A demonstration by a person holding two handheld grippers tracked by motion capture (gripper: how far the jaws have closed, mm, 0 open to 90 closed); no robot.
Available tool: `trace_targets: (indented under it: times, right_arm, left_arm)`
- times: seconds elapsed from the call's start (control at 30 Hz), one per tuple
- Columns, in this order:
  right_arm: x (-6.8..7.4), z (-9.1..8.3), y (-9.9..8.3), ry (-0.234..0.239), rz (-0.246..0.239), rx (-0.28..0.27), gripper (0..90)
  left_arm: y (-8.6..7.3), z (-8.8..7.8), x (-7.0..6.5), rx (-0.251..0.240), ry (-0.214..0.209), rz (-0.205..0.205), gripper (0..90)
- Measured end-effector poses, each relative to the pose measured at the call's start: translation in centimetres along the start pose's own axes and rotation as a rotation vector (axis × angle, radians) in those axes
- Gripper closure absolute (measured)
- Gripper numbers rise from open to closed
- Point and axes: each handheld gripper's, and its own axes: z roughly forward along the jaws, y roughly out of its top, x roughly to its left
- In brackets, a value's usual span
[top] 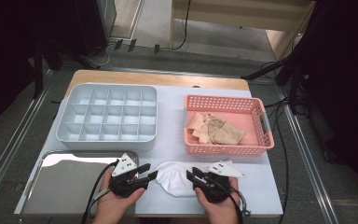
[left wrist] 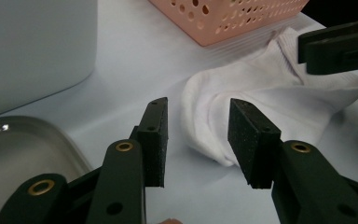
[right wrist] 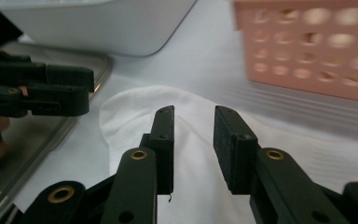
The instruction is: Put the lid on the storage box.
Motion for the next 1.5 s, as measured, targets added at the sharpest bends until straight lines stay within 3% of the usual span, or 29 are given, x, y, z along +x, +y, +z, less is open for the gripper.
trace_targets:
  times: [0.03, 0.07, 0.13, 0.17, 0.23, 0.37, 0.47, 0.53, 0.6, 0.67, 0.7, 0.73, 0.8, 0.87, 0.9, 0.93, 1.0, 1.03, 1.1, 1.2, 1.27, 1.33, 1.37, 1.43, 1.47, 1.5]
  right_arm:
    - [0.3, 0.5, 0.2, -0.021, -0.014, 0.017, 66.5]
    - [0.5, 2.0, 0.4, -0.061, -0.023, 0.087, 64.0]
    - [0.4, 2.4, 0.4, -0.066, -0.016, 0.112, 63.8]
    - [0.2, 3.1, 0.0, -0.096, -0.020, 0.172, 63.8]
    - [0.3, 3.3, -0.6, -0.101, -0.036, 0.189, 66.1]
    - [0.3, 3.0, -1.0, -0.126, -0.083, 0.173, 85.9]
    - [-0.1, 2.6, -1.2, -0.097, -0.073, 0.155, 89.7]
    - [-0.5, 2.1, -1.0, -0.073, -0.031, 0.116, 89.9]
    - [-1.1, 0.5, -0.4, -0.101, 0.018, -0.002, 89.9]
    - [-1.3, -0.4, 0.0, -0.131, 0.038, -0.093, 89.9]
    - [-1.3, -0.4, 0.0, -0.131, 0.038, -0.093, 89.9]
    - [-1.2, -1.1, 0.1, -0.151, 0.030, -0.180, 89.8]
    - [-1.0, -1.2, 0.0, -0.144, 0.015, -0.200, 89.6]
    - [0.2, -0.5, -0.7, -0.044, -0.035, -0.167, 88.8]
    - [0.2, -0.5, -0.7, -0.044, -0.035, -0.167, 88.8]
    - [1.2, 0.0, -1.7, 0.013, -0.059, -0.118, 88.5]
    - [1.4, 0.1, -2.1, 0.028, -0.070, -0.105, 88.5]
    - [2.1, 0.4, -3.2, 0.067, -0.082, -0.061, 87.4]
    - [2.3, 0.5, -3.6, 0.078, -0.091, -0.041, 85.9]
    - [2.6, 0.7, -4.7, 0.120, -0.119, 0.016, 72.8]
    - [2.3, 0.1, -4.9, 0.155, -0.101, 0.009, 67.1]
    - [1.1, -2.1, -4.3, 0.180, -0.062, -0.075, 62.7]
    - [1.1, -2.1, -4.3, 0.180, -0.062, -0.075, 62.7]
    - [-0.4, -4.0, -3.6, 0.135, -0.025, -0.139, 62.7]
    - [-2.6, -5.6, -3.0, 0.055, 0.014, -0.196, 63.2]
    - [-2.6, -5.6, -3.0, 0.055, 0.014, -0.196, 63.2]
  left_arm:
    - [-0.1, -0.1, 0.1, -0.003, 0.002, -0.006, 59.8]
    - [-0.1, -0.3, 0.3, -0.004, 0.000, -0.008, 60.0]
    - [-0.1, -0.4, 0.3, -0.005, 0.002, -0.007, 60.2]
    - [0.0, -0.5, 0.4, -0.008, 0.001, -0.006, 60.4]
    - [-0.1, -0.5, 0.4, -0.012, -0.003, -0.009, 60.6]
    - [-0.2, -0.3, 0.2, -0.004, -0.005, -0.009, 61.0]
    - [-0.1, -0.2, 0.0, -0.010, -0.006, -0.005, 61.2]
    - [-0.1, -0.3, -0.1, -0.011, -0.008, -0.001, 61.4]
    - [-0.1, -0.2, -0.1, -0.013, -0.007, -0.005, 61.5]
    - [-0.2, -0.3, 0.0, -0.014, -0.003, -0.008, 61.6]
    - [-0.2, -0.3, 0.0, -0.014, -0.003, -0.008, 61.6]
    - [-0.1, -0.3, 0.0, -0.014, -0.004, -0.007, 61.6]
    - [-0.1, -0.3, 0.0, -0.014, -0.005, -0.007, 61.6]
    - [-0.1, -0.4, 0.0, -0.017, -0.007, -0.012, 61.5]
    - [-0.1, -0.4, 0.0, -0.017, -0.007, -0.012, 61.5]
    - [-0.1, -0.4, 0.1, -0.019, -0.008, -0.012, 61.5]
    - [-0.1, -0.5, 0.0, -0.018, -0.009, -0.012, 61.4]
    - [-0.2, -0.4, 0.0, -0.017, -0.015, -0.016, 61.3]
    - [-0.2, -0.4, 0.0, -0.015, -0.015, -0.013, 61.2]
    - [-0.2, -0.2, -0.1, -0.015, -0.020, -0.020, 60.8]
    - [-0.1, -0.2, 0.0, -0.016, -0.011, -0.027, 60.4]
    - [-0.1, -0.3, 0.2, -0.019, -0.002, -0.035, 60.1]
    - [-0.1, -0.3, 0.4, -0.018, 0.003, -0.039, 60.1]
    - [-0.1, -0.2, 0.6, -0.017, 0.012, -0.053, 60.0]
    - [0.0, -0.1, 0.8, -0.021, 0.009, -0.068, 59.5]
    - [0.0, -0.1, 0.8, -0.021, 0.009, -0.068, 59.3]
